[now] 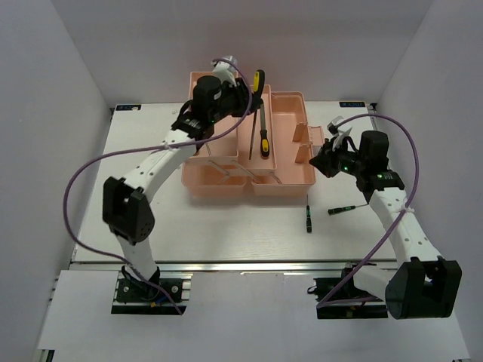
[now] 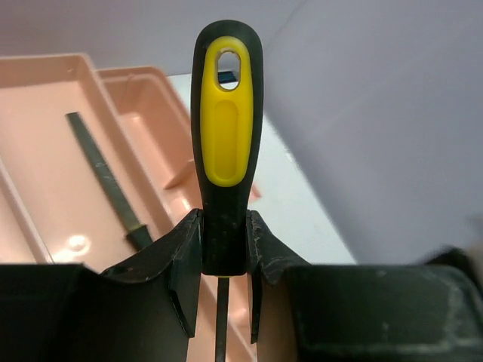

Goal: Sort the tools into containers

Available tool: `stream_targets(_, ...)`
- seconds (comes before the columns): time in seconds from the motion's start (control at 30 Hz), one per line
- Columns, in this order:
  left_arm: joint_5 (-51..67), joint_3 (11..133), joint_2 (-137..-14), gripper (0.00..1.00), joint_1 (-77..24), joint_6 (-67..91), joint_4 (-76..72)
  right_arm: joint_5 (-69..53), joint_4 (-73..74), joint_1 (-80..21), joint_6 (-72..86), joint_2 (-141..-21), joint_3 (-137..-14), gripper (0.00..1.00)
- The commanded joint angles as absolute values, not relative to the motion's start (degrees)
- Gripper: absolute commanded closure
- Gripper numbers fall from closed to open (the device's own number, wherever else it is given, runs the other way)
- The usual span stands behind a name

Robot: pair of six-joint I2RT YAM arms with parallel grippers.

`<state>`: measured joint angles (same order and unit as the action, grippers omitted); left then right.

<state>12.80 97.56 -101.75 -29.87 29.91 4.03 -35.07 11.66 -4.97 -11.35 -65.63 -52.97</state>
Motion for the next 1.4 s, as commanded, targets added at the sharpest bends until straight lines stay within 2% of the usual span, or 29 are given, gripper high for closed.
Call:
stream_targets(0.0,7.56,104.91,-104.84,1.0,-30.5,25.68,5.54,-34.1,11.95,-3.96,-13.53,-63.99,-51.86,0.86)
stream_targets(0.13,3.88,112.38,-113.35,1.0,-31.2,23.73,9.13,-34.98,12.66,-3.08,-13.97,-63.72,-51.07,0.8)
stream_targets(0.17,3.0,113.46,-114.51,0.97,-31.2,23.64,10.97,-34.98,12.83,-3.08,-14.32,-63.63,-50.98,0.79)
stream_targets(0.23,2.38,115.65,-116.71,0.84,-31.2,23.64,12.56,-34.72,13.01,-2.9,-14.94,-63.63,-50.8,0.63)
stream_targets(0.27,2.46,115.75,-116.98,0.71,-31.29,23.9,13.09,-34.46,13.44,-2.81,-15.38,-63.81,-50.71,0.56)
stream_targets(0.3,1.94,115.75,-116.98,0.63,-31.55,23.99,13.18,-34.37,13.71,-2.81,-16.51,-63.81,-50.63,0.45)
stream_targets(0.37,1.23,115.84,-116.63,0.48,-31.81,23.91,12.92,-34.54,15.11,-2.81,-18.88,-64.07,-50.54,0.34)
stream_targets(0.47,0.97,116.63,-116.02,0.42,-31.9,23.91,12.39,-37.17,17.22,-2.72,-27.13,-64.86,-50.54,0.3)
stream_targets(0.57,1.23,120.04,-116.19,0.4,-31.9,23.82,13.62,-41.04,23.27,-2.72,-39.34,-66.87,-51.85,0.28)
stream_targets(0.63,1.75,121.81,-115.84,0.4,-31.9,23.82,14.58,-43.14,29.75,-2.72,-50.8,-68.2,-52.9,0.28)
stream_targets(0.7,2.11,122.96,-113.92,0.44,-31.9,23.82,15.55,-43.51,35.22,-2.81,-60.25,-70.22,-54.57,0.3)
stream_targets(0.73,1.94,122.7,-112.69,0.57,-31.82,23.82,15.9,-42.9,40.81,-2.73,-65.08,-70.92,-54.93,0.31)
stream_targets(0.77,1.67,121.22,-111.2,0.67,-31.73,23.91,16.6,-42.19,44.52,-2.72,-76.96,-72.32,-55.63,0.33)
stream_targets(0.83,1.5,117.36,-104.7,0.89,-30.77,24.69,17.31,-38.09,50.6,-2.72,-87.23,-74.52,-55.9,0.37)
stream_targets(0.9,2.63,107.21,-98.65,0.9,-28.49,25.92,16.97,-34.82,55.53,-2.72,-94.99,-76.02,-55.81,0.41)
stream_targets(0.93,3.16,102.96,-91.57,0.87,-27.35,26.36,16.01,-31.93,56.42,-2.55,-96.23,-77.5,-55.9,0.42)
stream_targets(0.97,4.3,98.48,-87.58,0.69,-26.12,26.98,15.39,-30.86,56.34,-2.46,-96.33,-78.22,-55.72,0.42)
stream_targets(1.03,4.83,85.3,-76.19,0.47,-22.69,27.6,14.51,-28.67,55.64,-1.59,-96.33,-79.79,-55.02,0.41)
stream_targets(1.07,5.1,81.51,-72.63,0.32,-21.63,27.68,14.76,-27.7,54.85,-1.23,-97.37,-80.33,-54.67,0.38)
stream_targets(1.1,4.75,74.69,-69.29,0.28,-20.23,27.6,15.2,-25.86,54.5,-0.8,-97.99,-80.77,-54.06,0.36)
stream_targets(1.17,3.52,69.2,-60.76,0.24,-19.78,27.6,17.74,-24.44,53.62,-0.62,-99.22,-81.91,-53.62,0.34)
stream_targets(1.37,0.88,53.28,-46.09,0.23,-19.78,35.93,21.36,-19.78,53.79,2.28,-103.62,-88.32,-54.93,0.36)
